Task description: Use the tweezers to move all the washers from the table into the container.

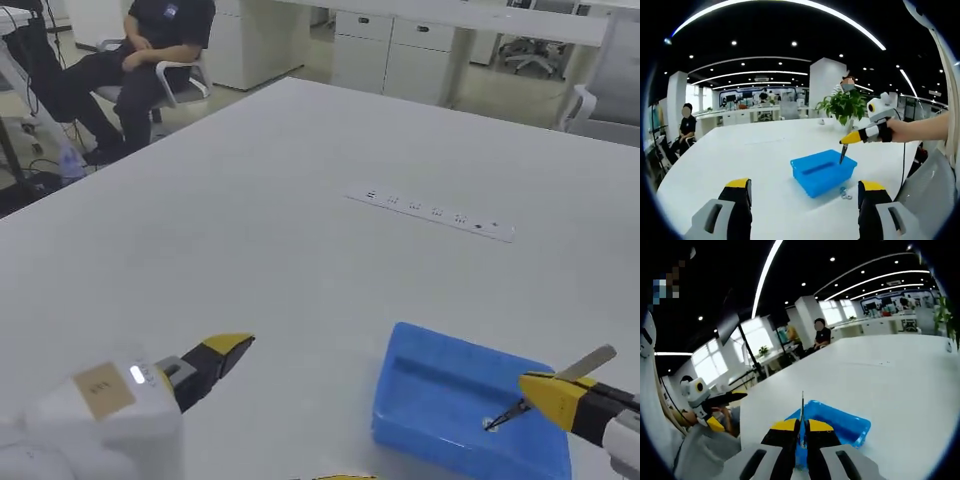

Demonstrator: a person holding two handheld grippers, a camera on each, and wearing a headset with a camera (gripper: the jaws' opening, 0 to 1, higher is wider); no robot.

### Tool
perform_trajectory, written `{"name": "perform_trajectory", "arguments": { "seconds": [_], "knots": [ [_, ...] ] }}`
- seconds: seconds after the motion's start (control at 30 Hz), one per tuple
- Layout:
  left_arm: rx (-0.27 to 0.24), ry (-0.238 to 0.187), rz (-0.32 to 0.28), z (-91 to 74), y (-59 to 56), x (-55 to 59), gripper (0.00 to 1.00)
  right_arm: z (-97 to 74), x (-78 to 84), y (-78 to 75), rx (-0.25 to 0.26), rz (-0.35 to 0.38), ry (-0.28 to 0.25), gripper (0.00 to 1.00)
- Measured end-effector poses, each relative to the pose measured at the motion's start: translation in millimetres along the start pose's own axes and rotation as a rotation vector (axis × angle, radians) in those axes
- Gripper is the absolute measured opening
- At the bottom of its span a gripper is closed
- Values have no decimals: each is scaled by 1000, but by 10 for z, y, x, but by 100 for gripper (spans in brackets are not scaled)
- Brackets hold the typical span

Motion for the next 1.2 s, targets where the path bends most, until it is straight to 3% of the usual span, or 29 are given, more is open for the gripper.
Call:
{"name": "perform_trajectory", "arguments": {
  "seconds": [0.07, 0.17, 0.27, 0.53, 0.73, 1.13, 1.2],
  "knots": [
    [4, 9, 0, 4, -6, 16, 89, 14, 40, -112, 40, -13, 25, 2],
    [0, 15, -7, 3, 6, 32, 89, 41, 63, -189, 58, -13, 29, 2],
    [0, 11, -15, 4, 10, 30, 89, 70, 144, -285, 107, -93, 87, 3],
    [1, 23, 5, 15, 2, 48, 89, 177, 240, -351, 104, -122, 131, 3],
    [2, 19, -17, 11, 17, 49, 89, 194, 291, -408, 112, -132, 152, 3],
    [9, 24, -3, 13, 4, 62, 89, 211, 321, -384, 99, -151, 160, 3],
    [9, 22, -6, 14, 4, 60, 89, 190, 269, -336, 91, -145, 134, 3]
  ]
}}
Point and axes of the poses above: the centre of the closed fingertips' face, and the gripper's own axes: z roughly forward along the fingers, y roughly to its left, x roughly out of its underside, the point moved 2 cm from there along -z, roughly backward along the fingers, and after that the axes turned 1 degree about -x, right-handed, at the moved point
